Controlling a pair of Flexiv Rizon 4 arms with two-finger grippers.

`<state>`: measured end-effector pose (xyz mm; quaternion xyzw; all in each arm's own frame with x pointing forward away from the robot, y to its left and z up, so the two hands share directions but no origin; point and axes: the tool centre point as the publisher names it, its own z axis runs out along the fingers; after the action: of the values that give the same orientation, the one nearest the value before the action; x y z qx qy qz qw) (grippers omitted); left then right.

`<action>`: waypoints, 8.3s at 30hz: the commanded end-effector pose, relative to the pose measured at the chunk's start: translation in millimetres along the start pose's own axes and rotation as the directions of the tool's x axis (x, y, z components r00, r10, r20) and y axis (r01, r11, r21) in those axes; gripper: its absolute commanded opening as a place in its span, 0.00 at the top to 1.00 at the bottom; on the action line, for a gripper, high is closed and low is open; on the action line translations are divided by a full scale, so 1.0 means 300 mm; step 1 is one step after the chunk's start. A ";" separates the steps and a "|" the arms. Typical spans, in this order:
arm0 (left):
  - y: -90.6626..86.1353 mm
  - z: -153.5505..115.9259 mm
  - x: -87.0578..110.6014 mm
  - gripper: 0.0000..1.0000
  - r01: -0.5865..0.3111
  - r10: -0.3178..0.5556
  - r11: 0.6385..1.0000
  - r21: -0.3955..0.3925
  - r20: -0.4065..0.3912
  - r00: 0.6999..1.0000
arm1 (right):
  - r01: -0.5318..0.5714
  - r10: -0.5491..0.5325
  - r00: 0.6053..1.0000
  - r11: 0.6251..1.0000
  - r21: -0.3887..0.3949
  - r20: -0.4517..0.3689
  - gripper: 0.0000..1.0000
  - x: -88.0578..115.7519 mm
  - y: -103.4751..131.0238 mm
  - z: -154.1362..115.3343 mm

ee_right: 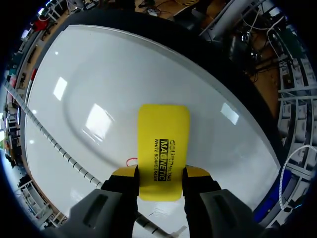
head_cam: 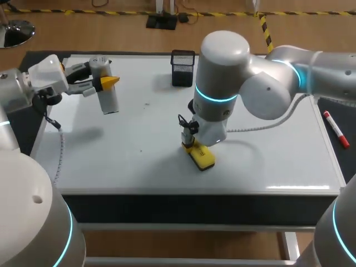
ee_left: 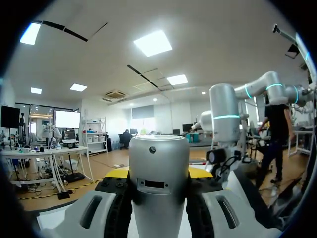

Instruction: Pick up the inspection probe, press it on each red-marked spot on the whiteboard one by one, put down the probe, pick up the eraser, and wipe off all the red marks.

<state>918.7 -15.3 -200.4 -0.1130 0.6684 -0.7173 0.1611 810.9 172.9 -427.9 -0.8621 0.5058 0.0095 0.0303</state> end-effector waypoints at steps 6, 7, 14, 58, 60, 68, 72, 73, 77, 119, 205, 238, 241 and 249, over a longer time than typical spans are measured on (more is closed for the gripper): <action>-0.001 0.000 -0.001 1.00 0.000 0.000 1.000 0.003 0.000 1.000 | -0.039 0.039 0.999 0.999 -0.011 -0.019 1.00 0.066 -0.020 0.023; -0.001 0.000 -0.001 1.00 0.000 0.000 1.000 0.003 0.000 1.000 | -0.045 0.044 0.999 0.999 -0.013 -0.018 1.00 0.075 -0.021 0.022; -0.001 0.000 -0.001 1.00 0.000 0.000 1.000 0.003 0.000 1.000 | -0.090 0.089 0.996 0.996 -0.023 -0.028 1.00 0.147 -0.021 0.032; -0.001 0.000 -0.001 1.00 0.000 0.000 1.000 0.003 0.000 1.000 | -0.313 0.313 0.949 0.950 0.002 -0.043 1.00 0.547 -0.224 -0.216; -0.001 0.000 -0.001 1.00 0.000 0.000 1.000 0.003 0.000 1.000 | -0.323 0.324 0.945 0.946 0.012 -0.043 1.00 0.565 -0.230 -0.228; -0.001 0.000 -0.001 1.00 0.000 0.000 1.000 0.003 0.000 1.000 | -0.323 0.324 0.945 0.946 0.012 -0.043 1.00 0.565 -0.230 -0.228; -0.001 0.000 -0.001 1.00 0.000 0.000 1.000 0.003 0.000 1.000 | -0.323 0.324 0.945 0.946 0.012 -0.043 1.00 0.565 -0.230 -0.228; -0.001 0.000 -0.001 1.00 0.000 0.000 1.000 0.003 0.000 1.000 | -0.323 0.324 0.945 0.946 0.012 -0.043 1.00 0.565 -0.230 -0.228; -0.001 0.000 -0.001 1.00 0.000 0.000 1.000 0.003 0.000 1.000 | -0.341 0.340 0.939 0.940 -0.005 -0.059 1.00 0.583 -0.255 -0.202; -0.001 0.000 -0.001 1.00 0.000 0.000 1.000 0.003 0.000 1.000 | -0.494 0.492 0.870 0.867 -0.073 -0.045 1.00 0.924 -0.685 -0.091; -0.001 0.000 -0.001 1.00 0.000 0.000 1.000 0.003 0.000 1.000 | -0.896 0.956 -0.081 0.054 -0.440 0.282 0.00 1.178 -0.692 -0.622; -0.072 0.118 -0.120 1.00 -0.039 0.034 0.998 -0.038 -0.134 0.990 | -0.889 0.951 -0.085 0.063 -0.453 0.298 0.00 1.178 -0.675 -0.631; -0.084 0.153 -0.156 1.00 -0.041 0.034 0.998 -0.039 -0.171 0.985 | -0.889 0.951 -0.085 0.063 -0.453 0.298 0.00 1.178 -0.675 -0.631; -0.133 0.273 -0.261 1.00 -0.065 0.059 0.998 -0.011 -0.260 0.964 | -0.889 0.951 -0.085 0.063 -0.453 0.298 0.00 1.178 -0.675 -0.631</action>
<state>989.4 -50.5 -151.5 -0.0412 0.6887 -0.7110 0.1361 1156.7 -47.6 -247.6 -0.2338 0.9200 0.2955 0.1077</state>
